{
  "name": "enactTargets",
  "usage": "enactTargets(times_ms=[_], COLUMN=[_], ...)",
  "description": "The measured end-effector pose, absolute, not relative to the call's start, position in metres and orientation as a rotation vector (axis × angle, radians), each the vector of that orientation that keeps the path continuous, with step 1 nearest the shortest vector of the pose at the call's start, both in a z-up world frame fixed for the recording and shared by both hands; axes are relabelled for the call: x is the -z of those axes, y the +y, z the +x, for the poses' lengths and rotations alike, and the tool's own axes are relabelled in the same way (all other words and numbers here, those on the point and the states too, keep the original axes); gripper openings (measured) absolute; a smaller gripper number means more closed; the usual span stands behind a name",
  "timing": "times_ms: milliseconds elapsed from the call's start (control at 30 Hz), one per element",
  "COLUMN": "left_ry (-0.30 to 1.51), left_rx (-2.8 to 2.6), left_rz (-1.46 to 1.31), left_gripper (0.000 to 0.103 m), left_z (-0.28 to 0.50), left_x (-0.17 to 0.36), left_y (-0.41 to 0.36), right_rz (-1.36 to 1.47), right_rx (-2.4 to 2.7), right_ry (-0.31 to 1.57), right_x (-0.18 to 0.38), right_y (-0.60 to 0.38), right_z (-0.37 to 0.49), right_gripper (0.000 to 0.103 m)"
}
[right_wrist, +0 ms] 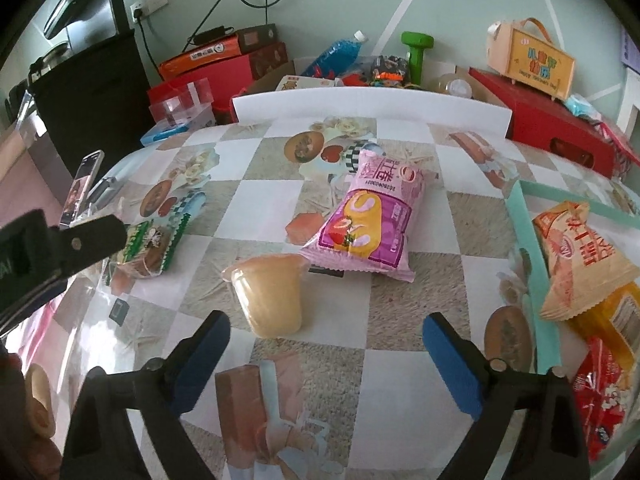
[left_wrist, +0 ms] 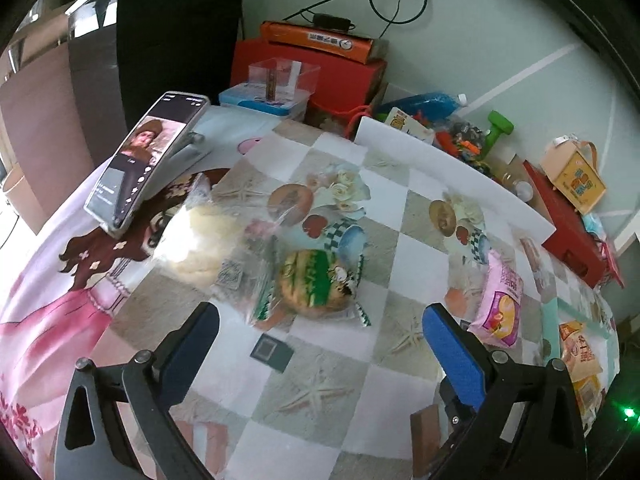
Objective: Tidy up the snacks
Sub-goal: 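Move both tools back toward the remaining snacks on the table, then grasp the yellow pudding cup with the right tool while the left tool grasps the green-wrapped bread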
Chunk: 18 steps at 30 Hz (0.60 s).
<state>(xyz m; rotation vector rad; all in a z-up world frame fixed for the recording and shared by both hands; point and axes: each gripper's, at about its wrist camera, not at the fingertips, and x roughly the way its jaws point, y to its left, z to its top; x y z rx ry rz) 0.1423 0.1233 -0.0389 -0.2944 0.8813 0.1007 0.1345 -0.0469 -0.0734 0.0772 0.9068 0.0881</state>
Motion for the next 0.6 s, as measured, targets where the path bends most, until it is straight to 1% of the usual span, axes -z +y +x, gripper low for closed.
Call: enactTargets(times_ms=[33,100,167,267,367,400,500,600], left_ry=[0.879,0.883,0.882,0.864,0.886,0.897,0.898,0.89], left_rx=[-0.098,-0.095,-0.097,-0.098,-0.078,-0.079,-0.101,-0.119], left_rz=[-0.294,-0.289,-0.278,-0.267,-0.252,-0.242,-0.214,-0.194], left_gripper=[0.096,0.084,0.079,0.076,0.073,0.071,0.069,0.069], left_z=[0.145,0.15,0.157,0.166,0.172,0.175,0.179,0.183], left_x=[0.04,0.041,0.042,0.042,0.05,0.053,0.059,0.062], left_y=[0.122,0.121,0.119,0.116,0.11,0.108,0.107,0.105], right_rz=[0.079,0.083,0.087,0.085,0.096,0.099,0.101,0.104], right_rx=[-0.088,-0.092,-0.098,-0.105,-0.118,-0.121,-0.126,-0.132], right_ry=[0.91,0.917,0.923,0.92,0.915,0.914,0.909,0.908], right_x=[0.074,0.076,0.078,0.078,0.078,0.078,0.078,0.077], right_y=[-0.047,-0.047,-0.047,-0.047,-0.046,-0.045,-0.043,-0.043], right_z=[0.135,0.137,0.139,0.141,0.145,0.147,0.151,0.154], right_gripper=[0.096,0.091,0.089,0.088,0.087,0.086,0.079,0.078])
